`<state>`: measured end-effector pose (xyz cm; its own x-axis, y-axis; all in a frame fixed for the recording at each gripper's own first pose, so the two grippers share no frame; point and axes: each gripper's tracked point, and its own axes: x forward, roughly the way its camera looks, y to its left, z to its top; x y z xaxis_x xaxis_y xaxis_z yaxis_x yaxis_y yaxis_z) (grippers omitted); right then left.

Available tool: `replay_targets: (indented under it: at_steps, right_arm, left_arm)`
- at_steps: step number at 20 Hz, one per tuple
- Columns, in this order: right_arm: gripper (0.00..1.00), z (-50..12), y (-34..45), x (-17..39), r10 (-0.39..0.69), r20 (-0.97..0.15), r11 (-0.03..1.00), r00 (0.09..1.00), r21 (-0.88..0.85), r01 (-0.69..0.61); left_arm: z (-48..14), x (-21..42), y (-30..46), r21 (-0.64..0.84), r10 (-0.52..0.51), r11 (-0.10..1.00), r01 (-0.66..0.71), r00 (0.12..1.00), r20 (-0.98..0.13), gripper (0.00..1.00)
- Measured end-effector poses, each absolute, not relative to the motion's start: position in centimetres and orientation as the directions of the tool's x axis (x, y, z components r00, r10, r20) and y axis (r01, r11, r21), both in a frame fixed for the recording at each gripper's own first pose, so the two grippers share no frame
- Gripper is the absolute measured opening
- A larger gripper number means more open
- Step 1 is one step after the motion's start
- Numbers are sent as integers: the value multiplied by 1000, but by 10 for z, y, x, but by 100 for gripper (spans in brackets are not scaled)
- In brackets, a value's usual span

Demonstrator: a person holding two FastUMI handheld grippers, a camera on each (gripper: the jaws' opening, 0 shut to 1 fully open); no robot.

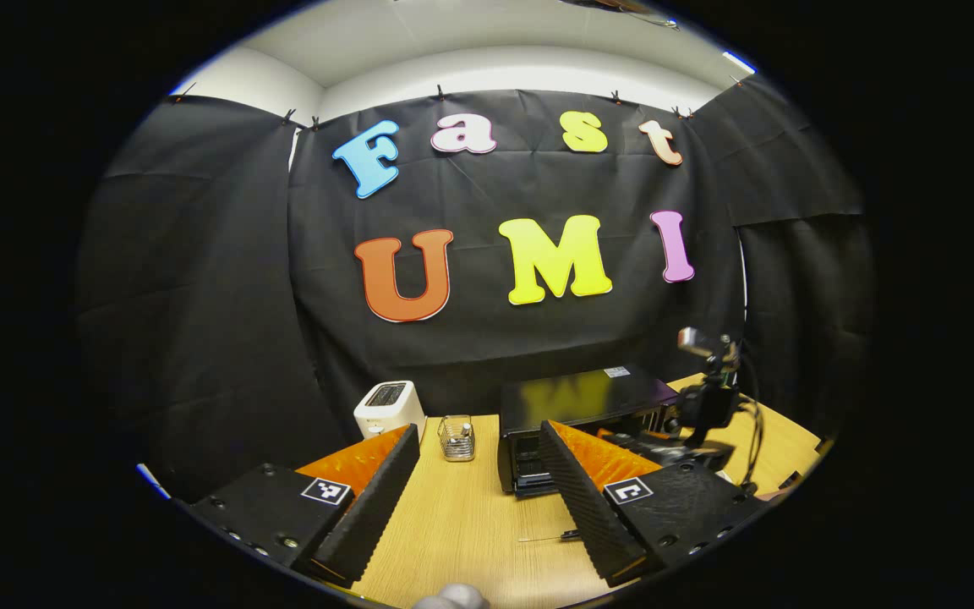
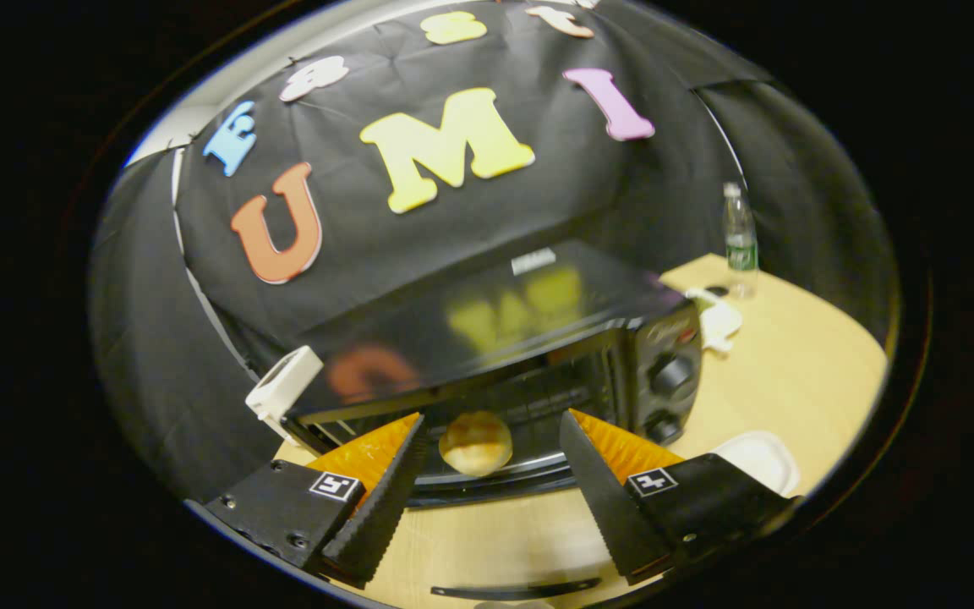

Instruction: Open the electric oven with the left hand, put the food in, and close the electric oven.

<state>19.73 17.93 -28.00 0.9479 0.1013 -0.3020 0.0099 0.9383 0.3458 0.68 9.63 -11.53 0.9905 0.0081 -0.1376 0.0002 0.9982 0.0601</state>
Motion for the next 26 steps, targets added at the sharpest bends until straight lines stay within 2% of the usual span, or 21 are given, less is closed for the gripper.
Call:
replay_targets:
  at_steps: [1,2,4,8,9,10,12,13,14,16,17,19,21,22,24,25,26]
  right_arm:
    - [95,-261,164,186,82,-269,955,960,297,2]
    - [99,-240,148,175,71,-239,968,968,251,-9]
    - [100,-199,120,154,52,-182,987,982,161,-23]
    - [96,-138,72,109,20,-97,1000,995,18,-18]
    - [100,-127,62,100,15,-86,1000,996,0,-15]
    - [96,-114,53,89,6,-72,1000,997,-16,-7]
    - [96,-93,36,70,-10,-36,1000,999,-23,9]
    - [100,-87,28,61,-13,-27,1000,1000,-21,12]
    - [96,-84,22,53,-16,-31,1000,999,-19,15]
    - [100,-84,7,40,-24,-51,999,998,-23,23]
    - [96,-83,-2,35,-30,-56,999,998,-29,28]
    - [100,-82,-16,24,-42,-62,999,997,-37,39]
    - [100,-80,-31,13,-57,-67,998,996,-25,55]
    - [96,-76,-37,9,-69,-63,997,996,-26,67]
    - [96,-72,-46,3,-77,-58,997,995,-23,76]
    - [100,-71,-48,3,-79,-56,997,995,-23,78]
    - [96,-70,-49,3,-78,-58,997,995,-20,77]
  left_arm:
    - [-118,6,95,58,7,998,1,990,-138,93]
    - [-119,5,93,58,5,998,3,990,-138,93]
    - [-123,1,87,64,-4,998,13,990,-140,93]
    - [-141,-3,70,61,-24,998,34,987,-160,93]
    - [-150,-5,63,59,-27,998,37,985,-168,93]
    - [-159,-5,56,51,-35,998,45,983,-183,93]
    - [-185,-9,39,34,-51,998,60,975,-216,93]
    - [-199,-11,28,23,-66,997,73,971,-231,93]
    - [-217,-13,18,17,-75,996,82,964,-256,93]
    - [-259,-20,0,-10,-96,995,98,941,-325,93]
    - [-282,-23,-8,-28,-92,996,88,920,-380,93]
    - [-313,-21,-24,-30,-90,996,86,900,-427,94]
    - [-341,-19,-34,-42,-88,996,77,878,-470,94]
    - [-355,-19,-38,-43,-85,996,73,865,-494,94]
    - [-378,-17,-44,-36,-82,997,74,844,-531,94]
    - [-390,-16,-48,-42,-85,996,74,830,-551,94]
    - [-398,-14,-51,-41,-85,996,75,821,-564,94]
